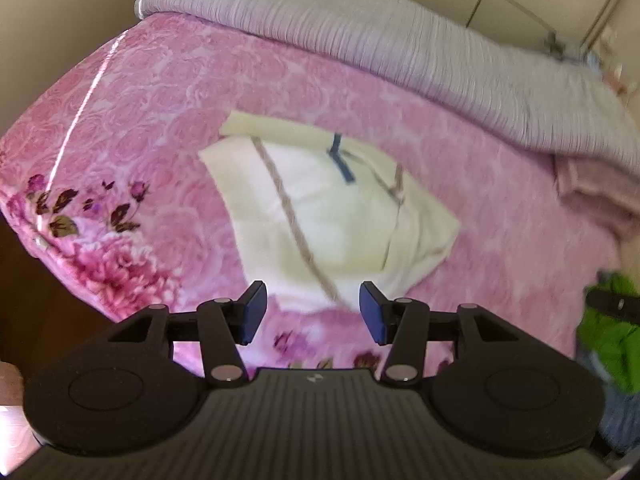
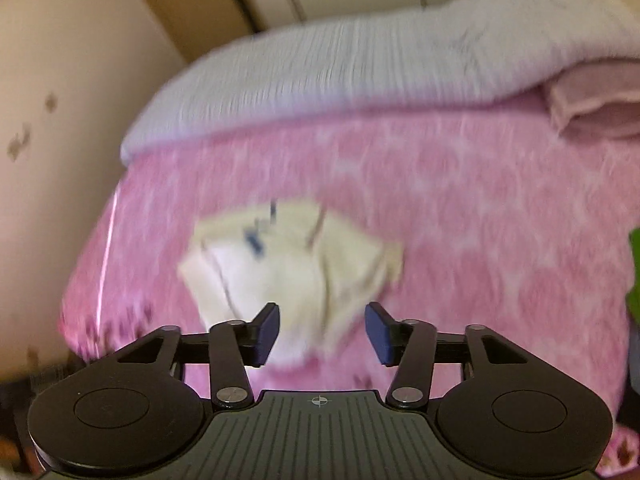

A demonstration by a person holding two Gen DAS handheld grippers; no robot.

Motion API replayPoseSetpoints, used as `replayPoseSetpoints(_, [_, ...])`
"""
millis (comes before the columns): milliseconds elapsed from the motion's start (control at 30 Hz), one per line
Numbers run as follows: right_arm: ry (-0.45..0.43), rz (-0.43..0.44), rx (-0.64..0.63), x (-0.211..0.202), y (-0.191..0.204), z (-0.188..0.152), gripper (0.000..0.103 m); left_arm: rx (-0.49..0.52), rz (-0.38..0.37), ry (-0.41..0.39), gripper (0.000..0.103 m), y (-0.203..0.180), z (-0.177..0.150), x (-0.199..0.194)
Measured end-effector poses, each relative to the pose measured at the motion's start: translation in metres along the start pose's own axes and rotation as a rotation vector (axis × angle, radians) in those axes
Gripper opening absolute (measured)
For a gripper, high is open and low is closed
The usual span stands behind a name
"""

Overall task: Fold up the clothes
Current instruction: 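Lift the cardigan with both grippers and lay it on the open bedspread, then open both grippers and move them over the crumpled cardigan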

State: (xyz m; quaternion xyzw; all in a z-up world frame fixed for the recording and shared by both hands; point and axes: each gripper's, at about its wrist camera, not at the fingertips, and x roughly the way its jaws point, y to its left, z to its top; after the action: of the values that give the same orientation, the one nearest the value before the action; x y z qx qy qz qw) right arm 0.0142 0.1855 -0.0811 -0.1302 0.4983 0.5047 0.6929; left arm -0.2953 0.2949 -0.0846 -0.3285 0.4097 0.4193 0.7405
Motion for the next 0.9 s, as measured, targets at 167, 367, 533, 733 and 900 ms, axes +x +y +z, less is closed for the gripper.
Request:
replayPoseSetpoints(167, [0.071,-0.034,-0.018,-0.002,-0.018,-0.065,0.054,0.062,0.04,0.027,0.048,-0.014,-0.037,-0.006])
replayPoseSetpoints(367, [0.092,-0.054,0.0,-0.035,-0.019,-0.123,0.054,0.097,0.108,0.049,0.048,-0.014,-0.061,-0.015])
replayPoseSetpoints(533, [0.081,-0.058,-0.02,-0.048,-0.007,-0.128,0.054,0.134,0.122,0.023,0.052,-0.014,-0.057,-0.02])
replayPoseSetpoints(733, [0.076,-0.114,-0.008,-0.041,0.008,-0.126,0.054,0.19,0.107,0.02,0.052,-0.005,-0.039,-0.012])
replayPoseSetpoints(900, [0.072,-0.146,0.038,-0.02,0.036,-0.119,0.054,0.267,0.086,0.017,0.052,0.02,-0.009,0.0])
